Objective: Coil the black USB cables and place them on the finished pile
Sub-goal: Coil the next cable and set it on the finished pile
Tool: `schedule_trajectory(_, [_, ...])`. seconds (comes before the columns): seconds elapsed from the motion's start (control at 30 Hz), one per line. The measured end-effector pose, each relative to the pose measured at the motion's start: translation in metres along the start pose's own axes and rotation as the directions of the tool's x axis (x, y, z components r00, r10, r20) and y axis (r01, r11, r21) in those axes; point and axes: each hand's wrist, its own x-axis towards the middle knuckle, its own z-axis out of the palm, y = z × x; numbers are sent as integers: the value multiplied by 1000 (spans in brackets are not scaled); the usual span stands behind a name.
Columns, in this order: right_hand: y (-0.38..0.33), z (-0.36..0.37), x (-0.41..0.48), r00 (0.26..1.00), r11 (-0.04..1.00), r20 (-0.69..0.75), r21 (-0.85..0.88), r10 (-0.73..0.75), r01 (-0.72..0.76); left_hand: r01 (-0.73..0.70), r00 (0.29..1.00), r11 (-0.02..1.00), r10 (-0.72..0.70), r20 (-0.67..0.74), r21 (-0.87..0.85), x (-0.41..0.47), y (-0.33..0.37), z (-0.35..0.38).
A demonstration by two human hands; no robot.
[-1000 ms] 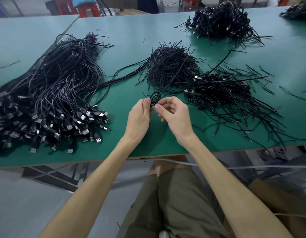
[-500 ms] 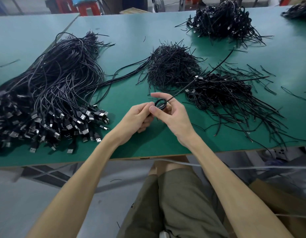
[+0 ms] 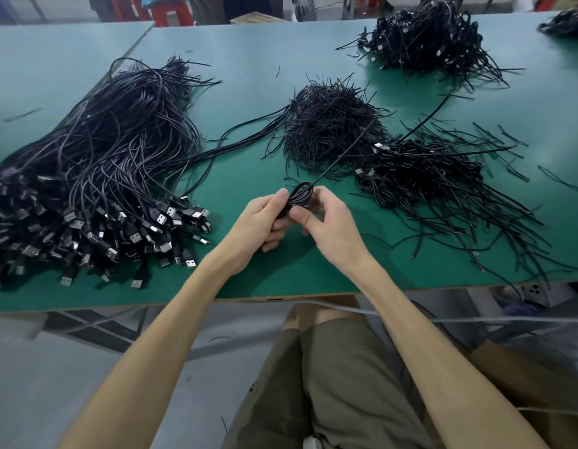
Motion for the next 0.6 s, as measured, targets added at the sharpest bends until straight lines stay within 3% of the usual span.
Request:
schedule_trajectory(0.2, [0,6,-3,999,992,-25,-121,-26,23,-4,998,999,6,-57,42,1,0,2])
schedule_trajectory(0.6, [-1,3,-4,999,999,24,-14,39,-38,-43,992,996,53,-116,81,-3,-5,4])
